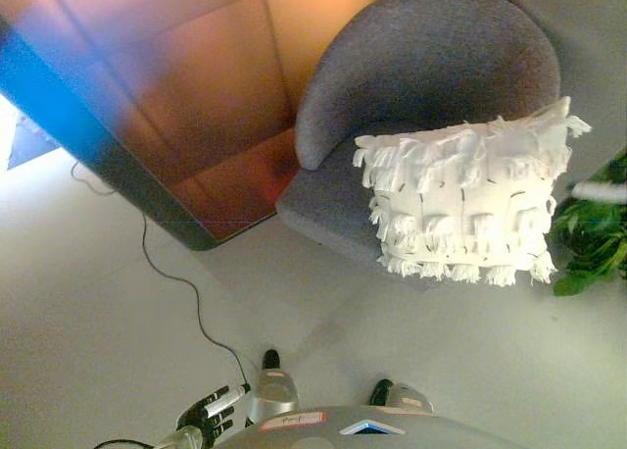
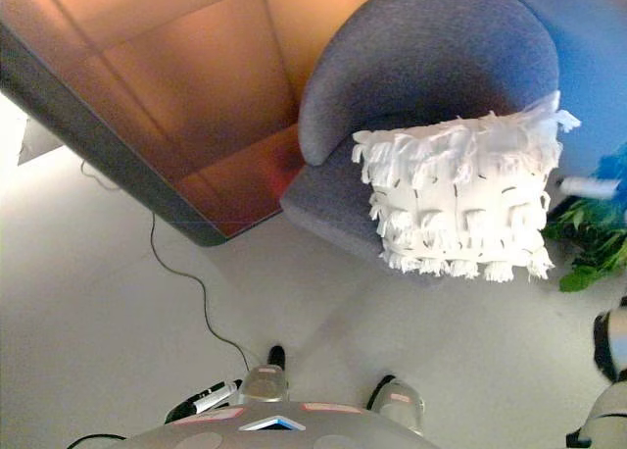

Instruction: Pick up the pillow and put it on the sofa.

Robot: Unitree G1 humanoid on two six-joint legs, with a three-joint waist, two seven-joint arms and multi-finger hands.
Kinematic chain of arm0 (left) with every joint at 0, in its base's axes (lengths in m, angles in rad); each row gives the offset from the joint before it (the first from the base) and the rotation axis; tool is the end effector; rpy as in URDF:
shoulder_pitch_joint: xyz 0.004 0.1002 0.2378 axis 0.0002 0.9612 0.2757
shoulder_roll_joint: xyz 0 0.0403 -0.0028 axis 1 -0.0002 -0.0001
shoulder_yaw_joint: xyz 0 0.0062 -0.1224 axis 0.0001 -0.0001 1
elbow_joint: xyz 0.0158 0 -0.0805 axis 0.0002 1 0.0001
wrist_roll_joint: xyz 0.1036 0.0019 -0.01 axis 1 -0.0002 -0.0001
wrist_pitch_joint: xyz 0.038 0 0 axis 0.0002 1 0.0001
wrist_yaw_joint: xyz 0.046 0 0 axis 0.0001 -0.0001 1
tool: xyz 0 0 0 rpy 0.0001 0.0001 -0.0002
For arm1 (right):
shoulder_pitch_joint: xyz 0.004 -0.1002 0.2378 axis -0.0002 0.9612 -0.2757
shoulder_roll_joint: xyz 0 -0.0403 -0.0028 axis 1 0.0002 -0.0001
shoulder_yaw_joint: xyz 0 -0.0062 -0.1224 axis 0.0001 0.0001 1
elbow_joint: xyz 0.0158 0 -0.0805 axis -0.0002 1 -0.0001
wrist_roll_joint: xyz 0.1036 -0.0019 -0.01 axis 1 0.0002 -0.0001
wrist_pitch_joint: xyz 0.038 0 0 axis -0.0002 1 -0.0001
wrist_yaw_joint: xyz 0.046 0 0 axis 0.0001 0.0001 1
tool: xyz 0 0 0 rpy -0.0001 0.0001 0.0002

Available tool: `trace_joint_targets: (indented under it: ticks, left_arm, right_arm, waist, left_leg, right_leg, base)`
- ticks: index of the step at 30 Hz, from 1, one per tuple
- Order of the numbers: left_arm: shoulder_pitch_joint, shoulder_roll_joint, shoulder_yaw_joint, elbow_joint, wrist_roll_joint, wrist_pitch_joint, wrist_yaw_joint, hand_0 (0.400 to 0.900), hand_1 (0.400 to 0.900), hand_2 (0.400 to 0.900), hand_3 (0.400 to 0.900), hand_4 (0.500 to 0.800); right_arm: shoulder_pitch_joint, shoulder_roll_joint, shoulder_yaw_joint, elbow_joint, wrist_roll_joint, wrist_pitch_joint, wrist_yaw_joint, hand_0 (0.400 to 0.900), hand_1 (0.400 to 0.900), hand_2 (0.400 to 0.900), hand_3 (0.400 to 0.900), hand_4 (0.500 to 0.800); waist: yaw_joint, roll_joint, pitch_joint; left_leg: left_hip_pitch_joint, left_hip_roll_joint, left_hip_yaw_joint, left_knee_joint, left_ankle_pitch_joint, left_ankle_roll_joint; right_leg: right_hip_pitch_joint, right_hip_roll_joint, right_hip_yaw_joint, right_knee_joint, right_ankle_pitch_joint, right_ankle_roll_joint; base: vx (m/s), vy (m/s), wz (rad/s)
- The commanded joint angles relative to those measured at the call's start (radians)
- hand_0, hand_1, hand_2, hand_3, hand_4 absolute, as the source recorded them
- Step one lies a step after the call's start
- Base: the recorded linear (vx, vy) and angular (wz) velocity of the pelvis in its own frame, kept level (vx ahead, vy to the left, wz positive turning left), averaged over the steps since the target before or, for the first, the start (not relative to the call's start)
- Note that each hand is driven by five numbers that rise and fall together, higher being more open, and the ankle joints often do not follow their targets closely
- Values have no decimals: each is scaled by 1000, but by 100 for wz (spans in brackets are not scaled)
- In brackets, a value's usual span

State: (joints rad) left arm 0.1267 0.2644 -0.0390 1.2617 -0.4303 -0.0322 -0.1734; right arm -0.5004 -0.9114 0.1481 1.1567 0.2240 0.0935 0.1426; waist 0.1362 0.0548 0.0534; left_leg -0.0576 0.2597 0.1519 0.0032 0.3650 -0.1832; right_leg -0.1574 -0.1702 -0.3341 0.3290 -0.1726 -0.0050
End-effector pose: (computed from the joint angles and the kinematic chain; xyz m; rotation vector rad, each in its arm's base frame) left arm 0.0179 0.2483 -0.1390 -0.2188 1.2650 0.2923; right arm 0.2271 -0.4171 0.0725 -0.5213 0.6896 -0.4308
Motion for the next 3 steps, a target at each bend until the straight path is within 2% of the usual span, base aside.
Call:
trace_joint_targets:
  ticks: [1, 3]
  left_arm:
    - [-80, 50, -12, 15, -10, -10, 32, 900, 900, 900, 900, 800]
    - [-112, 51, -21, 20, -19, -3, 40, 900, 900, 900, 900, 800]
  right_arm:
    - [43, 104, -25, -76, 2, -107, -55, 900, 900, 900, 900, 800]
    - [118, 175, -28, -57, 14, -116, -65, 900, 900, 900, 900, 800]
  waist:
    - [-60, -60, -7]
    - [-81, -56, -6]
  left_leg:
    - [77, 55, 20, 102, -50, -78]
    - [104, 59, 36, 106, -62, -78]
  right_leg:
    - [196, -15, -7, -373, 184, 75]
    - [208, -7, 6, -377, 184, 72]
  base:
    - [-54, -26, -16]
    - [-41, -3, -15]
